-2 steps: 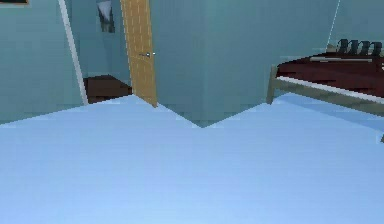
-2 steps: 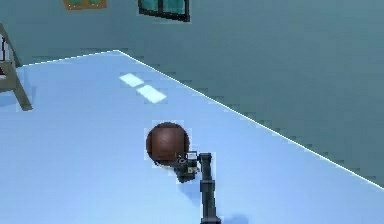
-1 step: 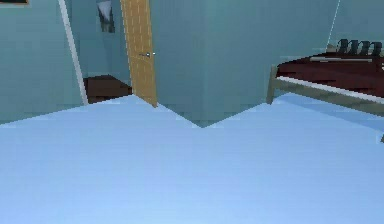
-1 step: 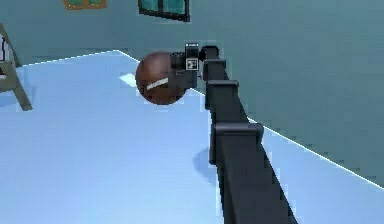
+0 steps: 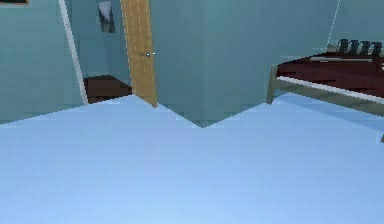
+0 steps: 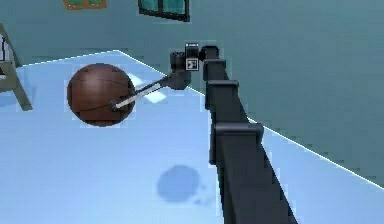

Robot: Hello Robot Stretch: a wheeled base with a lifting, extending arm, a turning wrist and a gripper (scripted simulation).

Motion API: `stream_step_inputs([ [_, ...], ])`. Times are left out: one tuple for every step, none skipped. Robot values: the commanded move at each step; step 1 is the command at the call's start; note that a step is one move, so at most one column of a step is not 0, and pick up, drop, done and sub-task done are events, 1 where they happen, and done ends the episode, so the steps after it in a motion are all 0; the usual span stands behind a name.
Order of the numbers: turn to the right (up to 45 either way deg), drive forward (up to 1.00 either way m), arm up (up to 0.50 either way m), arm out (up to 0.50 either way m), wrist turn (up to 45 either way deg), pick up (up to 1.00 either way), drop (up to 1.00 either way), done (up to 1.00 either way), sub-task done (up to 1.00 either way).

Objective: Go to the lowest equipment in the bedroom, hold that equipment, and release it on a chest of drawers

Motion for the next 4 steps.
stream_step_inputs([
  [0.0, 0.0, 0.0, 0.0, -45.0, 0.0, 0.0, 0.0, 0.0],
  [0.0, 0.0, 0.0, 0.0, -15.0, 0.0, 0.0, 0.0, 0.0],
  [0.0, 0.0, 0.0, -0.42, 0.0, 0.0, 0.0, 0.0, 0.0],
  [-45.0, 0.0, 0.0, 0.0, 0.0, 0.0, 0.0, 0.0, 0.0],
])
